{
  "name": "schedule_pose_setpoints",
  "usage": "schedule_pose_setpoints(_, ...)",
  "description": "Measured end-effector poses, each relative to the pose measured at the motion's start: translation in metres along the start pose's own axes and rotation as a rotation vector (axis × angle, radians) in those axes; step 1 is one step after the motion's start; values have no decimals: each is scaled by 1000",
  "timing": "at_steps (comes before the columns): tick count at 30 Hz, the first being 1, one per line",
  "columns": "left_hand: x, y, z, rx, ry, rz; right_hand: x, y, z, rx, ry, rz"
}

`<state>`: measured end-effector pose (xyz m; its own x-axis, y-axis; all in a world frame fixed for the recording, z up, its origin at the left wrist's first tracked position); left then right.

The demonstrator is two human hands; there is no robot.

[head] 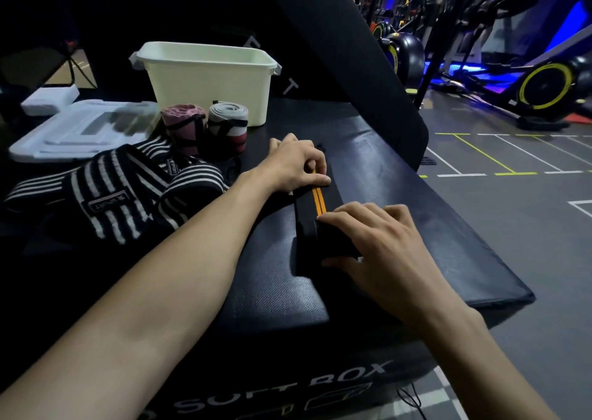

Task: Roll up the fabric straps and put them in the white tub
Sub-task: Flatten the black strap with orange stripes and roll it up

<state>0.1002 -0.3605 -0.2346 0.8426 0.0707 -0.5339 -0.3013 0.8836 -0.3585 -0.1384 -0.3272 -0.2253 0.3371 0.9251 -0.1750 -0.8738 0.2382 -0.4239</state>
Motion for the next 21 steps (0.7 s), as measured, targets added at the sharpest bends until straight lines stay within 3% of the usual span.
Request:
schedule_pose_setpoints(10,-13,3,-2,154,52,-47,5,1,24,209,-76,117)
schedule_pose_setpoints(21,-15,5,-1,151,68,-25,0,-5,18,226,-160,-40)
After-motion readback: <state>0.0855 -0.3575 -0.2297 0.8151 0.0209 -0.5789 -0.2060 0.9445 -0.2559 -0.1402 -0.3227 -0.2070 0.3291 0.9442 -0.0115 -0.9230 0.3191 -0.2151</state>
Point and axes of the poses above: each hand's wrist, its own y-axis away from the middle knuckle, its own z-axis out of the back of the hand, x = y × z, the point moved 4 cm from there along -y, towards the middle knuckle, and after that the axes turned 11 degrees about y, right-handed, at the moved point
